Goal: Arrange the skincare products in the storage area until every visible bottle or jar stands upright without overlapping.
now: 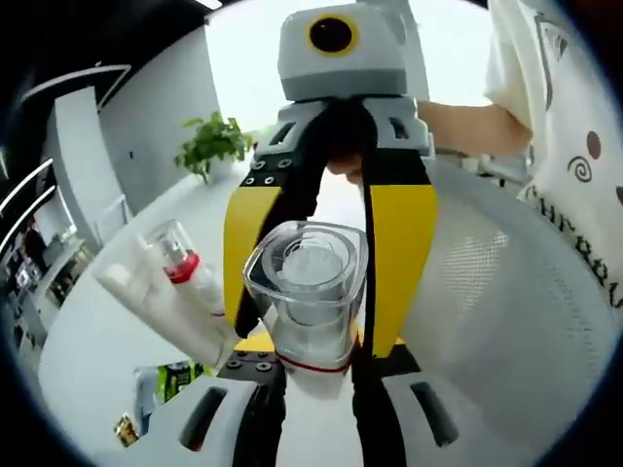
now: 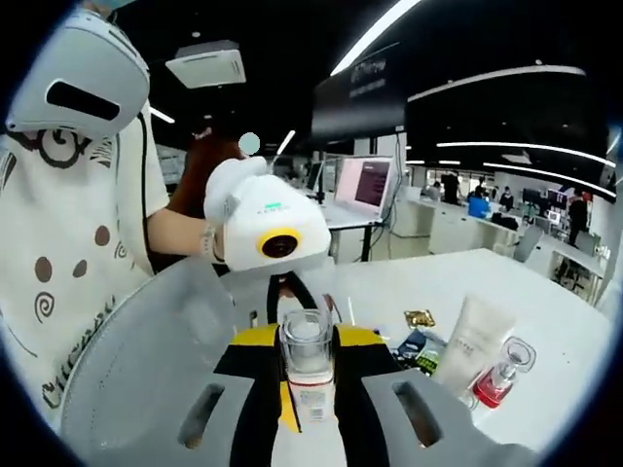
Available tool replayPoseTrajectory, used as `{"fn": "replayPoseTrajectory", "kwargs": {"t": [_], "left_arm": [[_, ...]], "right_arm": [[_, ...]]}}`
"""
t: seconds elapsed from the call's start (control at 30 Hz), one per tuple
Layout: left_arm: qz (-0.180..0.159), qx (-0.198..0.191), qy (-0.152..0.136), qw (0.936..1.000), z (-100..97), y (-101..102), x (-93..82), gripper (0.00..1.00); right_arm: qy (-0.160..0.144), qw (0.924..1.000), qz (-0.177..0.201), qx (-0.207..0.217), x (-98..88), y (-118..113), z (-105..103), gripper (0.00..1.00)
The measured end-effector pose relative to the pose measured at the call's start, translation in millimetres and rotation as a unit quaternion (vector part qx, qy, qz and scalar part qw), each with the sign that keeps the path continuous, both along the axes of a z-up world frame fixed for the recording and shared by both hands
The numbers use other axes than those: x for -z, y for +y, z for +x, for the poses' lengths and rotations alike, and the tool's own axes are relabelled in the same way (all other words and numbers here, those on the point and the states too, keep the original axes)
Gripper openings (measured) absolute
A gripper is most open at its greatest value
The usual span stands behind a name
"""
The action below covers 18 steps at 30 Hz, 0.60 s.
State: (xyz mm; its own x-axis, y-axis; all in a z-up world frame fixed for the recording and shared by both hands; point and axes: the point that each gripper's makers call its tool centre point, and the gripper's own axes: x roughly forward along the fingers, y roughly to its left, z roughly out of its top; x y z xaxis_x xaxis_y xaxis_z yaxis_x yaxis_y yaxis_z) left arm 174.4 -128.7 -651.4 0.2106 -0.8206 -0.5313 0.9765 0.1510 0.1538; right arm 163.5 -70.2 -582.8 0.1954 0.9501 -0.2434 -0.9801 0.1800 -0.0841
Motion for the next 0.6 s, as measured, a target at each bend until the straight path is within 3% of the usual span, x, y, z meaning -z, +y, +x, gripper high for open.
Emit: {"fn": "replayPoseTrajectory", "kwargs": {"t": [0.13, 0.33, 0.6], "left_arm": [[-0.017, -0.026, 0.021, 0.9993, 9.9, -2, -1.1, 0.20], [-0.011, -0.056, 0.036, 0.9977, 29.1, -1, 5.9, 0.20], [-0.003, -0.080, 0.047, 0.9957, 47.0, -3, 29.2, 0.20]], "right_arm": [[0.005, 0.9994, 0.013, 0.033, -2.0, -3, 13, 0.19], [0.006, 0.9957, 0.008, 0.092, 3.6, -11, 33, 0.20], [0.015, 0.9887, -0.005, 0.149, 24.5, -19, 50, 0.21]]}}
